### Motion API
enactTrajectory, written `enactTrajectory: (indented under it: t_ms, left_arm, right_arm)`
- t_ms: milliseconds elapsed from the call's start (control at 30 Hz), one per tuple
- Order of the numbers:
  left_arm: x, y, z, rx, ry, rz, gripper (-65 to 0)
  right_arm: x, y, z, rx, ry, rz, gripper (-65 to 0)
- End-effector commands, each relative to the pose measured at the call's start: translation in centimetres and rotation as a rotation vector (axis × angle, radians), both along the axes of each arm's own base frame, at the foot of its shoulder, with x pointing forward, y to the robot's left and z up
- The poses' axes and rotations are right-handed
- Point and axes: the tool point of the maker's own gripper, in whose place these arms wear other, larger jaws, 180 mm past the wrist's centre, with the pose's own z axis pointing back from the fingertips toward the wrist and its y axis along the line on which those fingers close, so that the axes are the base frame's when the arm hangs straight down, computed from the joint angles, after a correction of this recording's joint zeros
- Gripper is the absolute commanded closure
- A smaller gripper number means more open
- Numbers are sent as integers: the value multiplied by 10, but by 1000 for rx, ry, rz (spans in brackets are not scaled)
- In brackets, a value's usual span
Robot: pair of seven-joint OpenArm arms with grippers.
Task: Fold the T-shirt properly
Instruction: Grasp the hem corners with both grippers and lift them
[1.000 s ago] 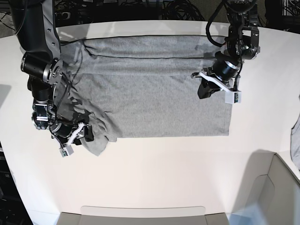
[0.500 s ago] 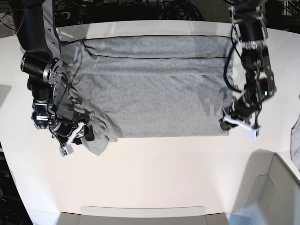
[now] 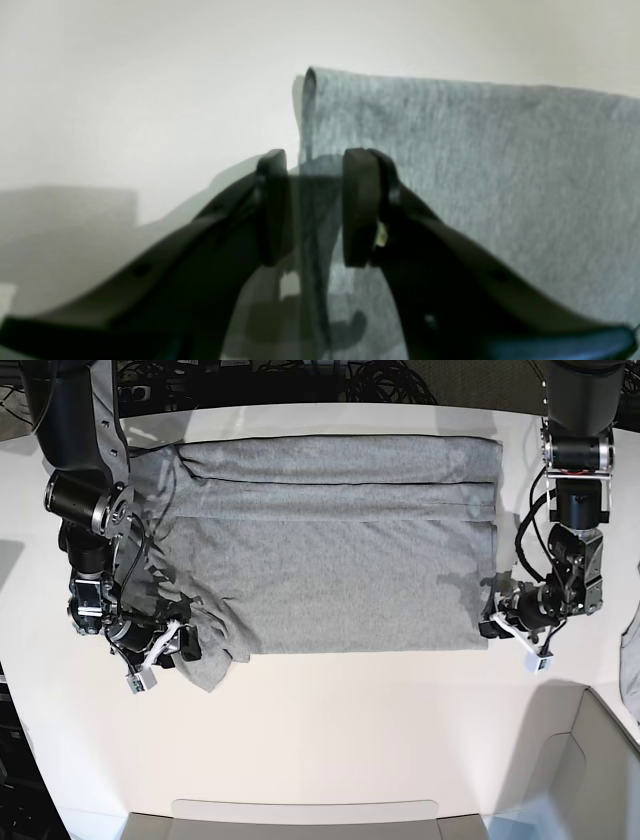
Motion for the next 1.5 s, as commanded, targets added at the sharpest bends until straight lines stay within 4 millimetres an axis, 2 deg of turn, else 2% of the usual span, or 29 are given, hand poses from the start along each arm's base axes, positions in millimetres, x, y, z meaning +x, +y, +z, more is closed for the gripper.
enactTrajectory:
  t_ms: [0, 267, 333, 433, 567, 600, 700, 833, 933, 1033, 1200, 1300, 1467]
  left_arm:
    - [19, 3, 23, -6, -82, 5, -202]
    - [11, -12, 8, 17, -50, -55, -202]
    - [11, -22, 5, 9, -47, -68, -203]
    - [13, -25, 4, 3, -59, -61, -202]
    - [3, -21, -12, -7, -9, -37, -175]
    - [0, -20, -17, -12, 2, -28, -147]
    - [-2, -21, -26, -25, 5, 1, -16]
    - [-4, -21, -29, -29, 11, 4, 0]
    - [-2, -19, -27, -32, 1, 17, 0]
    - [-1, -18, -25, -32, -2, 21, 0]
    - [21, -8, 0, -60, -63, 69, 0]
    - [21, -8, 0, -62, -63, 71, 0]
    - [31, -20, 23, -50, -109, 11, 0]
  right_arm:
    - [-13, -9, -14, -77, 84, 37, -314]
    - [-14, -8, -15, -76, 85, 38, -314]
    - [-14, -6, -15, -74, 85, 40, -314]
    - [-14, -4, -16, -73, 86, 43, -314]
    - [-13, -2, -15, -73, 85, 47, -302]
    - [-13, 3, -16, -67, 84, 53, -284]
    - [-10, 8, -13, -62, 78, 58, -174]
    - [0, 9, -3, -60, 47, 56, -5]
    - [11, 18, 8, -66, 6, 68, 0]
    - [26, 18, 26, -82, -58, 64, 0]
    - [49, 6, 48, -152, -148, -18, 0]
    - [52, 4, 53, -158, -162, -19, 0]
    - [54, 1, 58, -157, -183, -30, 0]
